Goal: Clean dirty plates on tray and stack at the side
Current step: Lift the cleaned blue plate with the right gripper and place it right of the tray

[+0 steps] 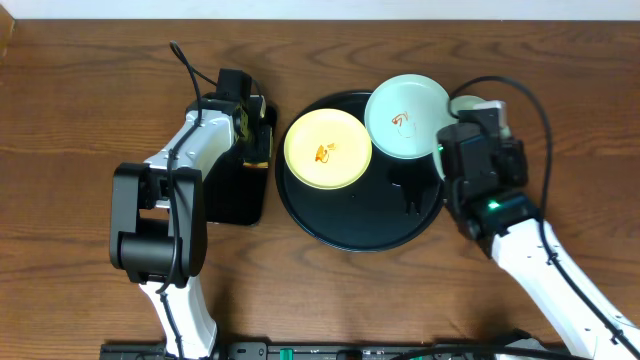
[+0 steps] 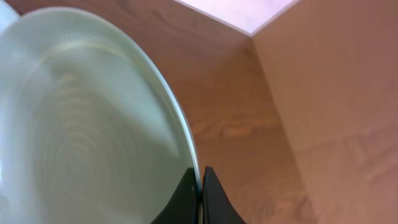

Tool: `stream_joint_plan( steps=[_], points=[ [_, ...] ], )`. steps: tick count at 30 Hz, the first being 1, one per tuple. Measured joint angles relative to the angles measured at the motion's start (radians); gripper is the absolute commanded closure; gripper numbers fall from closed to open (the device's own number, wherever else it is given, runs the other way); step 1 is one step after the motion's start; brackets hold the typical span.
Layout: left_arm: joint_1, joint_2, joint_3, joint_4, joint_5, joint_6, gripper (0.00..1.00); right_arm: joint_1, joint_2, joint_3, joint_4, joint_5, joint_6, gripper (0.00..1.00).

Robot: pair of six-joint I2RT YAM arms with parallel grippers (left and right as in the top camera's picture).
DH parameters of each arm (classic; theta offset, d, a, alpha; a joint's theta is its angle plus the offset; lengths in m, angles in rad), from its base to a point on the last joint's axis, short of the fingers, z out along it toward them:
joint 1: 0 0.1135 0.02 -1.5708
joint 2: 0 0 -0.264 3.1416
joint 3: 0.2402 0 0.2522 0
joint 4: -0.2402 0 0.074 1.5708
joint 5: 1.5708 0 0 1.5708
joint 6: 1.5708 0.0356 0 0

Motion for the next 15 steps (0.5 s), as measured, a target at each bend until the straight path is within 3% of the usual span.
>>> stream_joint_plan(
  steps=[9, 15],
  points=[
    [0.0, 0.0, 0.0, -0.013, 0.0, 0.0, 0.53, -0.311, 0.0, 0.001, -0.138, -0.2, 0.26, 0.99],
    [0.0, 0.0, 0.0, -0.014, 0.0, 0.0, 0.53, -0.514, 0.0, 0.001, -0.141, -0.344, 0.338, 0.99]
  ],
)
